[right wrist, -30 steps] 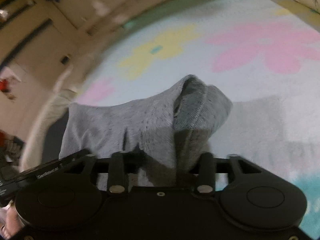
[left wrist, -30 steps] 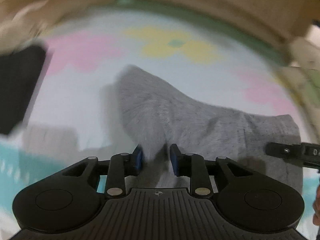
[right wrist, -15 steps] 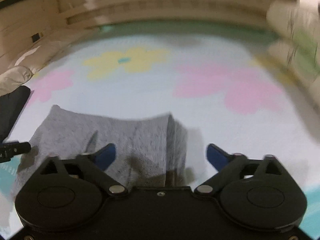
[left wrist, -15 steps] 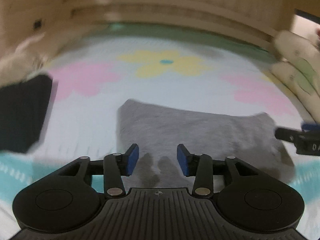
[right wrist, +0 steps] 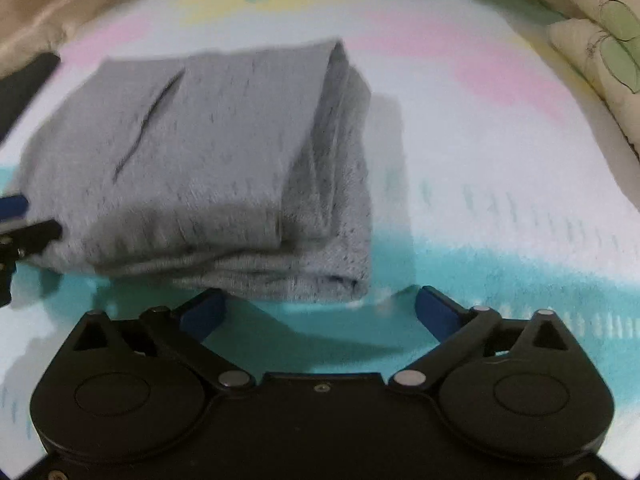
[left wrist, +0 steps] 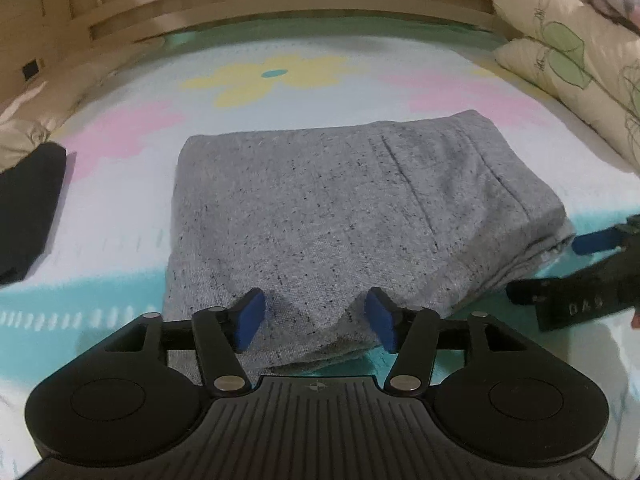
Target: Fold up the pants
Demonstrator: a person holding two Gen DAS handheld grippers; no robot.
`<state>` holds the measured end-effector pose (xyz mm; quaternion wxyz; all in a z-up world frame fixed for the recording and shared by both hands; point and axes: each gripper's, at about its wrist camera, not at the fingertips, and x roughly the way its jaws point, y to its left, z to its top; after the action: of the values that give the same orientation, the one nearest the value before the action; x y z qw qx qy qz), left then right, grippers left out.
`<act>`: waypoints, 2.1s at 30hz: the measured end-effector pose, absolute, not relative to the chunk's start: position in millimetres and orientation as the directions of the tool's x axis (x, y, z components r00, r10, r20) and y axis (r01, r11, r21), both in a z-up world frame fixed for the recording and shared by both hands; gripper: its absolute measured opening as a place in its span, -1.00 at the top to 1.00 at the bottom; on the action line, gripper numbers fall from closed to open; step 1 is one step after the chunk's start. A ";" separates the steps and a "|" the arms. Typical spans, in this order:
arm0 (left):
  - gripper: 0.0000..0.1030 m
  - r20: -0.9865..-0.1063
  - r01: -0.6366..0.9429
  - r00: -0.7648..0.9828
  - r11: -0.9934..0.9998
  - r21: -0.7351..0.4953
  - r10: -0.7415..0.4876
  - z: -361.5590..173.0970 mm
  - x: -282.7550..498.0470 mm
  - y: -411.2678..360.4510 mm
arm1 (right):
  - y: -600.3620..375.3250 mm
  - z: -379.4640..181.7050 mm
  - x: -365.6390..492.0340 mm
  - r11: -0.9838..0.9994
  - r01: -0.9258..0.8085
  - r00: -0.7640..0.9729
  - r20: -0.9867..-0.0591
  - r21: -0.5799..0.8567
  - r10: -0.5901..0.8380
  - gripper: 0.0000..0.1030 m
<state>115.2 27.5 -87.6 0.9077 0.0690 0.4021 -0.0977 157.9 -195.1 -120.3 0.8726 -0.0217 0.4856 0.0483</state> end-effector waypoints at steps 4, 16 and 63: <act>-0.45 -0.744 0.192 0.658 0.981 0.017 -0.116 -90.7 118.1 37.3 | -187.2 -123.1 150.1 0.993 -0.112 0.543 -0.839 -0.039 0.028 -0.98; -0.68 -0.761 0.159 0.639 0.987 -0.012 -0.112 -92.4 125.4 40.0 | -193.5 -123.3 129.5 1.000 0.010 0.536 -0.844 0.002 -0.004 -0.99; -0.67 -0.698 0.059 0.716 0.996 0.071 0.007 -13.1 16.6 52.2 | -145.0 8.7 8.5 0.999 0.051 0.743 -0.669 -0.002 -0.039 -0.85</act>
<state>16.6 52.2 -13.1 0.9251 0.0438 0.3768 -0.0138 8.5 -145.0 8.7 0.9334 0.0080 0.3580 -0.0240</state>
